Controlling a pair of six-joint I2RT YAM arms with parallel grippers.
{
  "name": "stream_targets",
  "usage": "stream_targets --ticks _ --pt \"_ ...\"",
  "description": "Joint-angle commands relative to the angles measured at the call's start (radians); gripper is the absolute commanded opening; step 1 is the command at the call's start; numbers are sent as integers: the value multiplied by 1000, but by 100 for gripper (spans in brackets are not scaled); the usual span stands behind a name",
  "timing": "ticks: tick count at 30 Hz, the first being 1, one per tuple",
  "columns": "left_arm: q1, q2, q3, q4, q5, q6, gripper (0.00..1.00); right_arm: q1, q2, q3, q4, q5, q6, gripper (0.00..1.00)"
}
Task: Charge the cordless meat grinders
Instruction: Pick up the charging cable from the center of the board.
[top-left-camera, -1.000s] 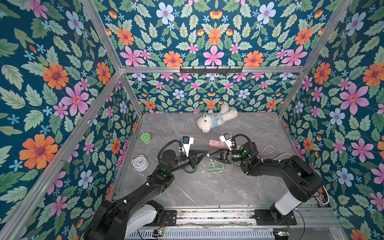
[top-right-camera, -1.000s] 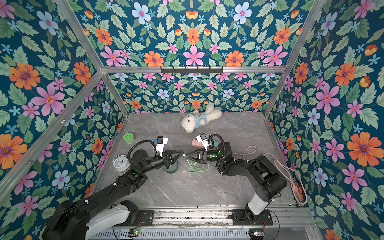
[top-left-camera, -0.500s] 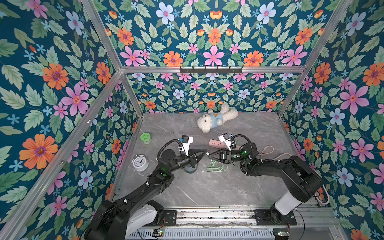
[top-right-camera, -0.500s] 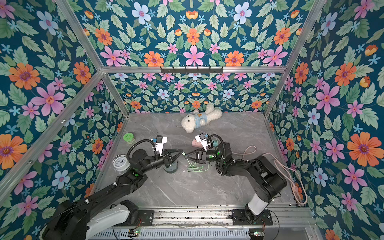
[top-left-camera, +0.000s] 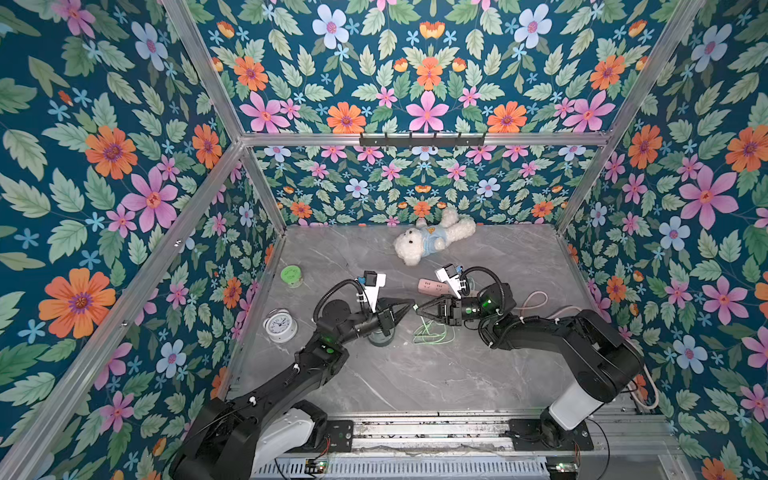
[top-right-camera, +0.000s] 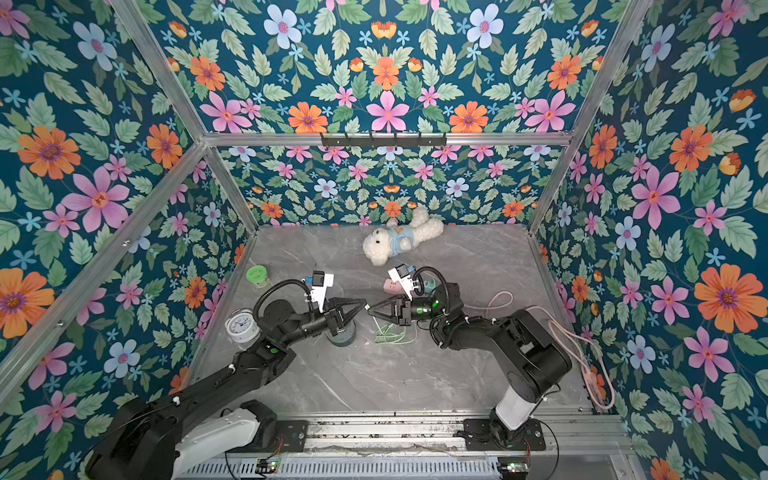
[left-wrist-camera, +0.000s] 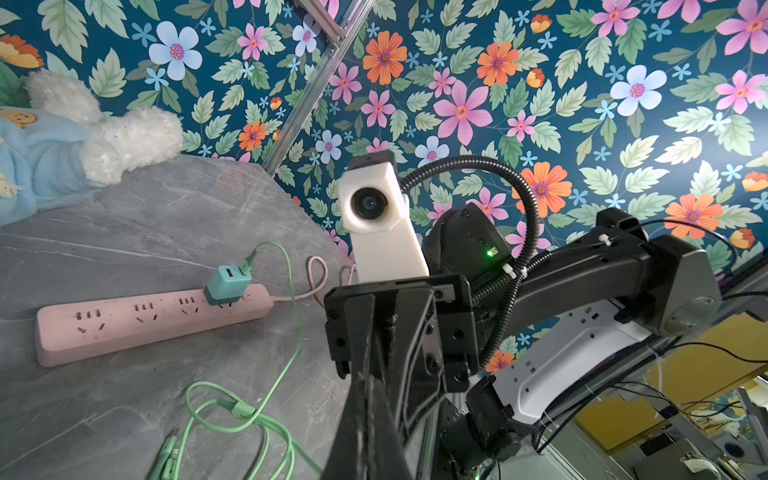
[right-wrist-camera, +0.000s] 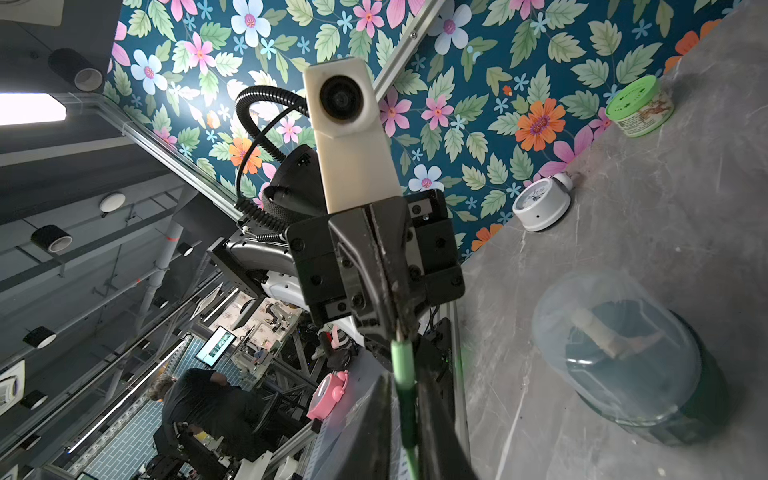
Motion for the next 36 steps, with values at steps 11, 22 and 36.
stream_targets --ticks 11,22,36 --pt "2 0 -6 17 11 -7 3 0 12 12 73 -20 23 10" --pt "13 -68 38 -163 -47 70 62 -7 17 2 30 -38 40 2" --pt "18 -141 156 -978 -538 172 99 -29 -166 29 -874 12 -411 2"
